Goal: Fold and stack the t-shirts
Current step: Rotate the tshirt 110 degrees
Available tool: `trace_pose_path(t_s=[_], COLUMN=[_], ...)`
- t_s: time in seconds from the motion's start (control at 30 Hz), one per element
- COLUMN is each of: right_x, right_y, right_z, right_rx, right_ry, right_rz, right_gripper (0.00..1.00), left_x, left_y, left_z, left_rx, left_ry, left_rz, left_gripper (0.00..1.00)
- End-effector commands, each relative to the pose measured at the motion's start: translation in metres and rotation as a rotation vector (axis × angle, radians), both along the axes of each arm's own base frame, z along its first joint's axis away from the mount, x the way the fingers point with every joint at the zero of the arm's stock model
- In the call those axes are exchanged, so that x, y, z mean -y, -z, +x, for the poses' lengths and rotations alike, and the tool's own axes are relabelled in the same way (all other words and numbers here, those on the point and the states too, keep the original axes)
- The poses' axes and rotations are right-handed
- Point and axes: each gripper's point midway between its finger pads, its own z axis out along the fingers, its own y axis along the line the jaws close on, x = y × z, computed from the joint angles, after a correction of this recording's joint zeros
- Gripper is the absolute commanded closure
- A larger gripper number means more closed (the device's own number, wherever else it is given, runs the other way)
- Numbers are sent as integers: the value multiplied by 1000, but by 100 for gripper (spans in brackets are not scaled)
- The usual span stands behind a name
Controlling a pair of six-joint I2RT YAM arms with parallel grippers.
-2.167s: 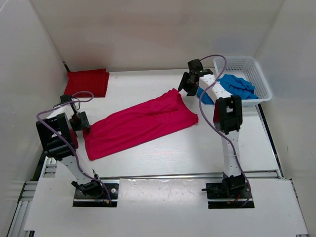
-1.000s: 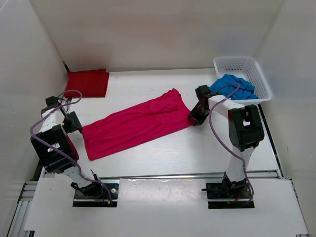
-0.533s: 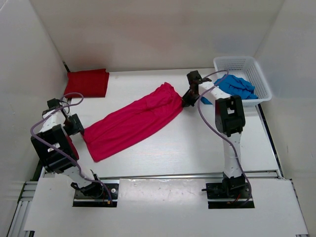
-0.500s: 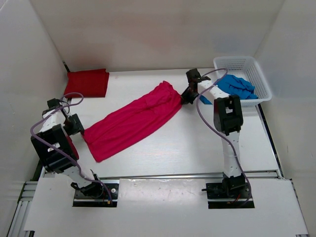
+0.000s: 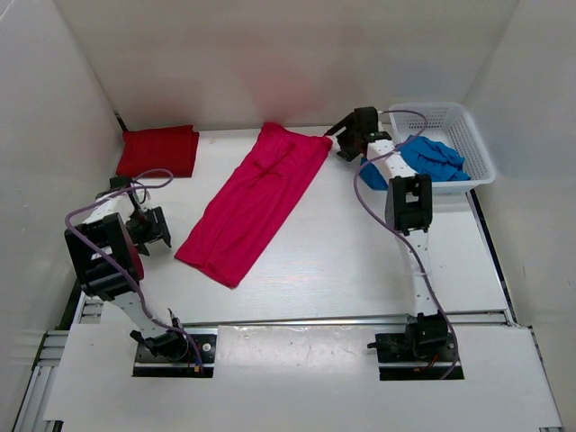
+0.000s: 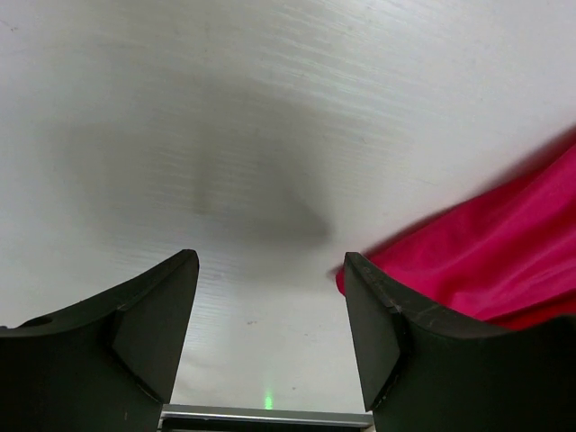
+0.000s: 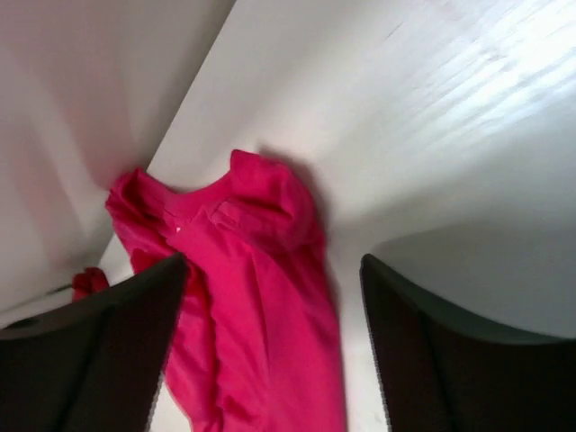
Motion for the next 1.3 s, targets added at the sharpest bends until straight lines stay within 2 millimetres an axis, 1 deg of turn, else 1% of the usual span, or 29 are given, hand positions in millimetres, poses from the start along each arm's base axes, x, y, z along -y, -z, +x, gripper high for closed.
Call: trace_pose_path(t_s=[0.0, 0.03, 0.07, 0.1, 0.17, 0.2, 0.27, 0.3, 0.37, 0.4, 0.43, 0.47, 0.5, 0.53, 0.57, 0.63, 0.67, 0.73, 0.83, 0.87, 0.9, 0.93, 1.0, 1.07, 1.1, 1.13, 1.17, 1.23, 1.27], right_x=[18, 22, 16, 14, 3, -7, -20, -33, -48, -59, -69, -88, -92, -102, -125, -145, -162, -180, -209, -222, -229, -233, -240, -238, -252, -254, -263, -262, -268], right_y=[-113, -118, -99, -130, -126, -125, -115, -105, -90, -72, -67, -65, -46, -45, -42, -33, -26, -22, -8, -2, -2, 10, 20, 42, 35, 46, 43, 56, 51], right_z=[-13, -26, -51, -71, -110, -142, -181, -216, -253, -288, -303, -326, -347, -360, -377, -401, -417, -430, -454, -465, -466, -474, -477, -476, -468, -467, -461, -461, -463], right_rx=[194, 191, 124, 153, 96, 59, 8, -23, -80, -136, -150, -172, -228, -239, -256, -313, -345, -366, -444, -457, -482, -503, -550, -583, -543, -548, -542, -585, -583], right_ry=[-103, -145, -189, -214, -268, -298, -355, -397, -425, -468, -495, -520, -537, -555, -576, -622, -640, -653, -641, -645, -593, -575, -516, -460, -459, -457, -453, -425, -428], right_rz=[-16, -76, -100, -116, -180, -196, -221, -248, -239, -242, -212, -175, -164, -139, -95, -57, -49, -34, 12, 28, 63, 58, 95, 99, 165, 160, 177, 150, 161], right_gripper=[9, 3, 3, 2, 0, 0, 0, 0, 0, 0, 3, 6, 8, 11, 15, 17, 22, 26, 30, 33, 38, 40, 40, 40, 40, 40, 40, 41, 43], left_x=[4, 4, -1, -1, -5, -7, -10, -13, -13, -15, -15, -13, -13, -12, -10, -2, 0, 3, 10, 13, 16, 18, 22, 24, 24, 26, 26, 28, 28], left_y=[-19, -24, -35, -39, -53, -59, -66, -73, -79, -82, -83, -85, -87, -88, -89, -94, -95, -97, -101, -106, -108, -113, -119, -128, -129, -131, -136, -135, -137], left_z=[6, 5, 6, 4, -5, -8, -18, -28, -38, -47, -52, -55, -62, -68, -69, -74, -79, -80, -89, -88, -89, -92, -95, -99, -99, -99, -100, -103, -104], left_rx=[58, 67, 103, 112, 145, 157, 168, 189, 213, 234, 243, 253, 274, 274, 289, 310, 305, 313, 297, 303, 302, 291, 296, 316, 326, 338, 348, 337, 335], left_ry=[14, 14, 3, 1, -13, -24, -43, -71, -95, -118, -127, -127, -139, -150, -146, -139, -145, -142, -139, -134, -130, -131, -128, -127, -126, -123, -122, -123, -123], left_rz=[-6, -2, 22, 35, 72, 79, 97, 98, 90, 102, 108, 113, 125, 126, 122, 110, 97, 91, 71, 58, 44, 38, 31, 41, 46, 42, 47, 42, 41], left_gripper=[24, 24, 24, 24, 22, 22, 22, 22, 22, 22, 22, 21, 21, 19, 17, 17, 17, 17, 17, 17, 17, 17, 17, 17, 17, 17, 16, 16, 16])
